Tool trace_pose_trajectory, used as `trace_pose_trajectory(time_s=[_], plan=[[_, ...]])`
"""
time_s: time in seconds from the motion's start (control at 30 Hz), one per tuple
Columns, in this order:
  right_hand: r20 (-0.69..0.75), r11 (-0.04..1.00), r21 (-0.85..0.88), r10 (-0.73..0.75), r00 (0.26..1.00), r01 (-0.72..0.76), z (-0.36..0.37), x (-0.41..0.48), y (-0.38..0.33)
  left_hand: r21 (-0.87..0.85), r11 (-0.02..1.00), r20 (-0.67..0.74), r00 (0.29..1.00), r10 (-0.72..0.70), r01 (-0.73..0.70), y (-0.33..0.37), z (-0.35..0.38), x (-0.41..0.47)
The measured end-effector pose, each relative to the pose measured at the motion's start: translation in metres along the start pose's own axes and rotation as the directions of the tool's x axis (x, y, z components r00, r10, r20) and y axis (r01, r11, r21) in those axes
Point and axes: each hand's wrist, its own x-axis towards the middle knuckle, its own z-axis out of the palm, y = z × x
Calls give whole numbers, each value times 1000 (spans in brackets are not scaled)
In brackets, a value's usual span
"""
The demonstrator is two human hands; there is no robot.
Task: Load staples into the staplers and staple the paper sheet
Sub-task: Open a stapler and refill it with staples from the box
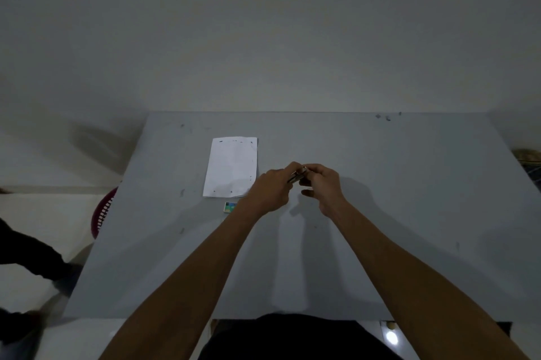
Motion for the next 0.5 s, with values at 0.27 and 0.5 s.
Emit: trace_pose_trajectory(time_s=[0.27,0.5], plan=[[9,1000,11,4,1000,-4,0,-1,1,-56,998,62,998,26,-22,-2,-6,10],[24,987,145,62,998,-65,-3,-5,7,-41,999,107,994,37,-33,-5,-11,10]])
